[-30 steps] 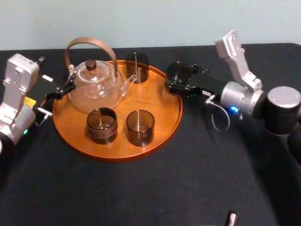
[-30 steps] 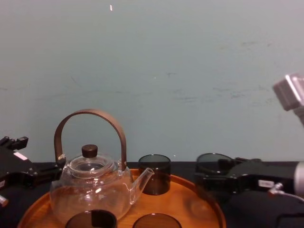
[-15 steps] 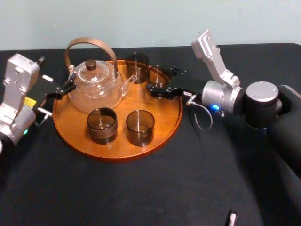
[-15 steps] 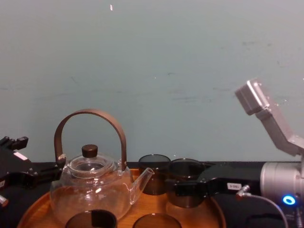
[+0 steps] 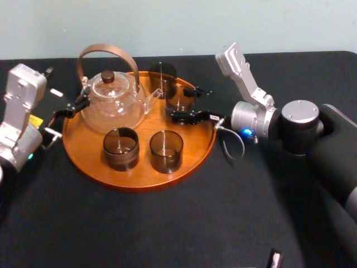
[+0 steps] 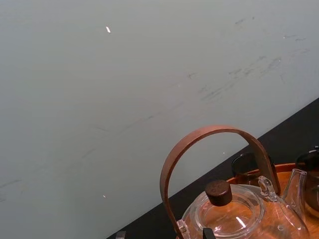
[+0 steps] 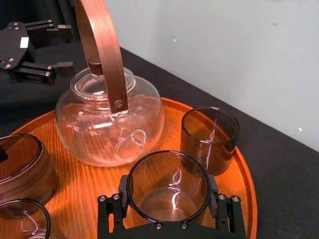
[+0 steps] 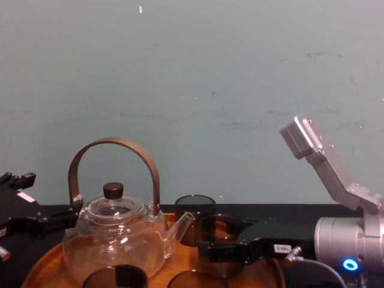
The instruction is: Pick up the glass from the table and place it on the tray.
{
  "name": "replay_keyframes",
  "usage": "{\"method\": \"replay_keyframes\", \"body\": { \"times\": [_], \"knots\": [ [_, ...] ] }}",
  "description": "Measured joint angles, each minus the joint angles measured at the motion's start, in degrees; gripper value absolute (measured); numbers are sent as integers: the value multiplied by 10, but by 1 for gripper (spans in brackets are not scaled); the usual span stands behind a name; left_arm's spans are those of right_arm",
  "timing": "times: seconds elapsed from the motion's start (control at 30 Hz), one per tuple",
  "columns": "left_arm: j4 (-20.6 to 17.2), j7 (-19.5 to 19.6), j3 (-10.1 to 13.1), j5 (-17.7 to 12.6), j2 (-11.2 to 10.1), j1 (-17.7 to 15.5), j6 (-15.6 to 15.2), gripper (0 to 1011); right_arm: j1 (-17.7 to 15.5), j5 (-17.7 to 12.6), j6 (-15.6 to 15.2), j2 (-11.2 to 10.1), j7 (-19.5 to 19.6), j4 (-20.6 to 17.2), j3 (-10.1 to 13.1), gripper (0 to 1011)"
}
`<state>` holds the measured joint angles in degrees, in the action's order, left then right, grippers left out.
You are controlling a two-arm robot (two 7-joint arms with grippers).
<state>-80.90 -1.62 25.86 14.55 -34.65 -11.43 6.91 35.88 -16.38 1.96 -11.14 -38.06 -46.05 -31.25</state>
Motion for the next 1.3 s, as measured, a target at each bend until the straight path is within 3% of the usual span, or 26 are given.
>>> {"method": "replay_keyframes", "body": {
  "times": [0.77, 0.97, 1.3],
  "knots": [
    [0, 0, 0, 0, 0, 0, 0, 1001, 2, 1, -6, 6, 0, 10, -1, 905],
    [0, 0, 0, 0, 0, 0, 0, 1001, 2, 0, -6, 5, 0, 10, -1, 1003],
    [0, 0, 0, 0, 0, 0, 0, 1001, -10, -8, -12, -2, -5, -10, 2, 1003]
  ]
}}
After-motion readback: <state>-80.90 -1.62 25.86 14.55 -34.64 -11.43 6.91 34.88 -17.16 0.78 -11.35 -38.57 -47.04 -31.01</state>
